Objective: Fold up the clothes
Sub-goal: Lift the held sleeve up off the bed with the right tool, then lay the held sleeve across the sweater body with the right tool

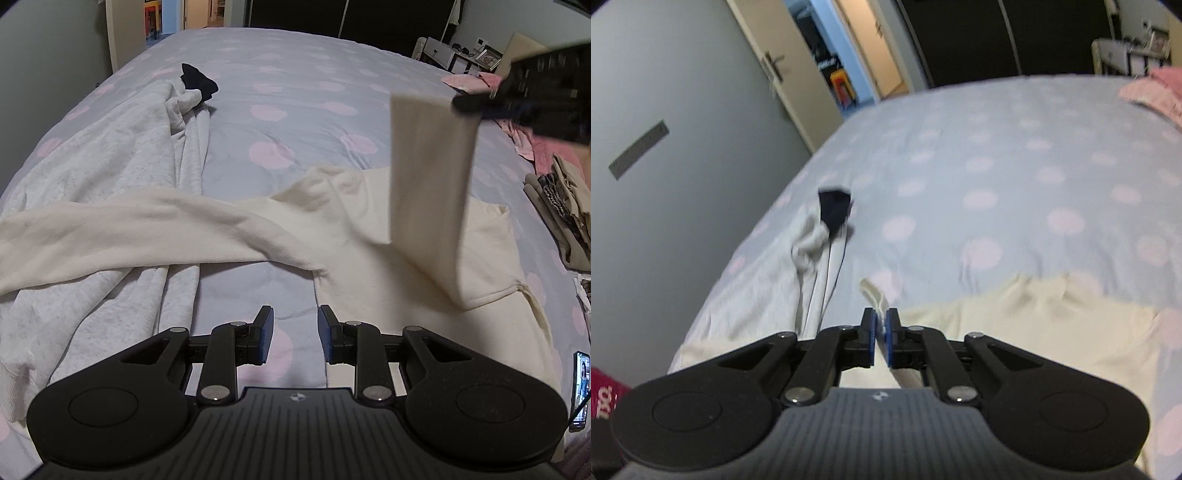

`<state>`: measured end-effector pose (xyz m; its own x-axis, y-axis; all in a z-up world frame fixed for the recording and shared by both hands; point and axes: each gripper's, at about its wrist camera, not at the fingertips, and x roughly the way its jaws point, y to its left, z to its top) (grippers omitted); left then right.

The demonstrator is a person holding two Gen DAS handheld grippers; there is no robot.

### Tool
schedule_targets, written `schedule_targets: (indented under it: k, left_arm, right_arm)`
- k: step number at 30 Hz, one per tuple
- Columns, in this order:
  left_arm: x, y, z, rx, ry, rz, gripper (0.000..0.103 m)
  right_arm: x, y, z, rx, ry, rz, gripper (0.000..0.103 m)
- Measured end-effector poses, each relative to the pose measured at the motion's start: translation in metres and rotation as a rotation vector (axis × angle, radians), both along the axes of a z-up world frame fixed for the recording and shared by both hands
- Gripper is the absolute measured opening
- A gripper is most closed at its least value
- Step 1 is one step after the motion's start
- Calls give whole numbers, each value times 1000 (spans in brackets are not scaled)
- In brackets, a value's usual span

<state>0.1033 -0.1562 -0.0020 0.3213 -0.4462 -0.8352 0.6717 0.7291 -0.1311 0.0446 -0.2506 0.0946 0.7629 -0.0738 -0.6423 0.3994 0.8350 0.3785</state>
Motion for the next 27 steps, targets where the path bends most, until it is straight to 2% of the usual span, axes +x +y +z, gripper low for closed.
schedule_targets:
  k: [2,4,5,11,16,20,22,27]
  left_arm:
    - [3,0,-1,2,5,12,24]
    - [5,-1,-1,2,6,27,24]
    - [6,-1,-1,1,5,32,24]
    - [11,-8,-4,0,0,38,28]
    - [21,-31,-4,-15,-25,4,30]
    - [30,-56,-5,-22,-40,-47,39]
    - [37,-69,-10,-19,-40,-69,40]
    - [57,-89,-37,69,-67,-60,41]
  right_arm:
    - [5,4,-14,24,22,21,13]
    - [9,8,-28,47,45,42,26]
    - [9,9,-32,53,51,52,29]
    - [-15,-15,-32,-4,73,34,32]
    - [-53,-62,-39,-51,134,-83,34]
    - [-88,-103,-48,-60,177,-182,35]
    - [-99,-123,-58,-50,199,-232,36]
    - [-114,-169,-84,-8,258,-333,37]
